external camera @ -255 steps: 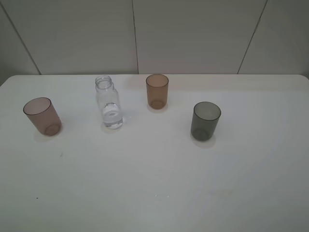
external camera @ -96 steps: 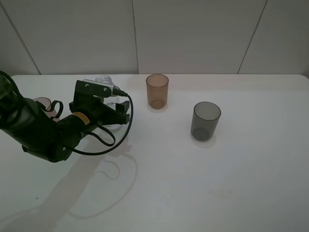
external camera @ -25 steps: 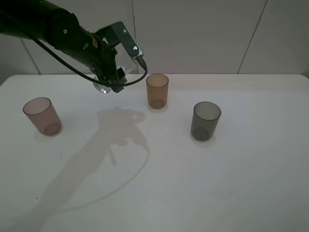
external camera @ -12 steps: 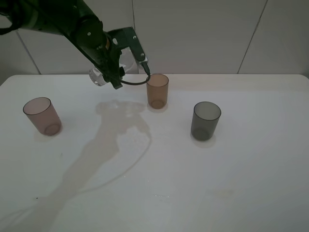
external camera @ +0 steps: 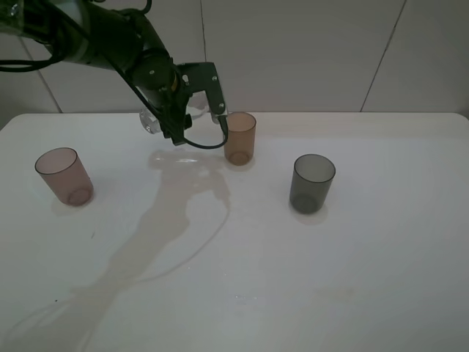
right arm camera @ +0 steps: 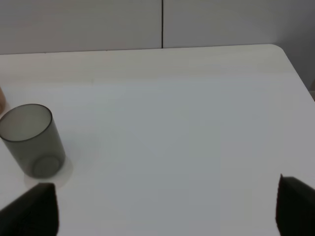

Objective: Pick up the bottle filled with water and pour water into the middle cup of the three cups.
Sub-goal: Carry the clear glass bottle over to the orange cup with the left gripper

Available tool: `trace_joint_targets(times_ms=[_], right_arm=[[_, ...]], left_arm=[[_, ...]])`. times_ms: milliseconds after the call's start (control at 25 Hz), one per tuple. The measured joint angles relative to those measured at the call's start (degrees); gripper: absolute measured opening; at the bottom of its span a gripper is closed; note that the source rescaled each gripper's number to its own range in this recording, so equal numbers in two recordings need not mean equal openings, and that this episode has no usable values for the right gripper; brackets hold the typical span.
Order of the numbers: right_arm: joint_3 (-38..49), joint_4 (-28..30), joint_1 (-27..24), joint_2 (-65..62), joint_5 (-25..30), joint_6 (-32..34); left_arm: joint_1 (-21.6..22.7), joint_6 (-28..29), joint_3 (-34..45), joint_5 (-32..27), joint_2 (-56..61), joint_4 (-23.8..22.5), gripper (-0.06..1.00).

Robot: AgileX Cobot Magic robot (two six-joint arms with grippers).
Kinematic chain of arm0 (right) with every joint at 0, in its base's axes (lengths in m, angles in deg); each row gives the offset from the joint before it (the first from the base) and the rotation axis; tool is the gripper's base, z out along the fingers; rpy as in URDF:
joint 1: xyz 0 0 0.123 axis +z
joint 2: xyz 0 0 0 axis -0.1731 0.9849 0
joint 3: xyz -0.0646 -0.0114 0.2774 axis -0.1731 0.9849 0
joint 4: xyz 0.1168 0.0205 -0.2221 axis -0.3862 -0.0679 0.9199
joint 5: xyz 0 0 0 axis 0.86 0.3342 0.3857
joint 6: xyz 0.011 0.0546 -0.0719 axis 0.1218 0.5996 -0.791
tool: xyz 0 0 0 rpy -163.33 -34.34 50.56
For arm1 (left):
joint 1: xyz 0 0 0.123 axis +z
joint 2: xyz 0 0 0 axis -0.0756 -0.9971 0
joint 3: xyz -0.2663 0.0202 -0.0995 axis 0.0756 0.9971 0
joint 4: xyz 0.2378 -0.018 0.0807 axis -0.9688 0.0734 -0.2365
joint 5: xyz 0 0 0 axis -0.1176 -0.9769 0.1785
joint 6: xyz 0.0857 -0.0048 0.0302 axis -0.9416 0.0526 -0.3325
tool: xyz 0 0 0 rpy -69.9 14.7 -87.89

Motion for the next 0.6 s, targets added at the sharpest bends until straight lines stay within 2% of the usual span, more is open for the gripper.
trace_joint_targets(times_ms=[440,600], right_arm=[[0.0,0.0,0.0,0.0,0.0,0.0],[0.0,0.0,0.0,0.0,0.0,0.0]], left_arm=[[-0.99,-0.18,-0.3,2.31,-1.71,-9.54,0.02],[-1.03,-0.18,-0.86,2.31,-2.39,-10.61,0.02]])
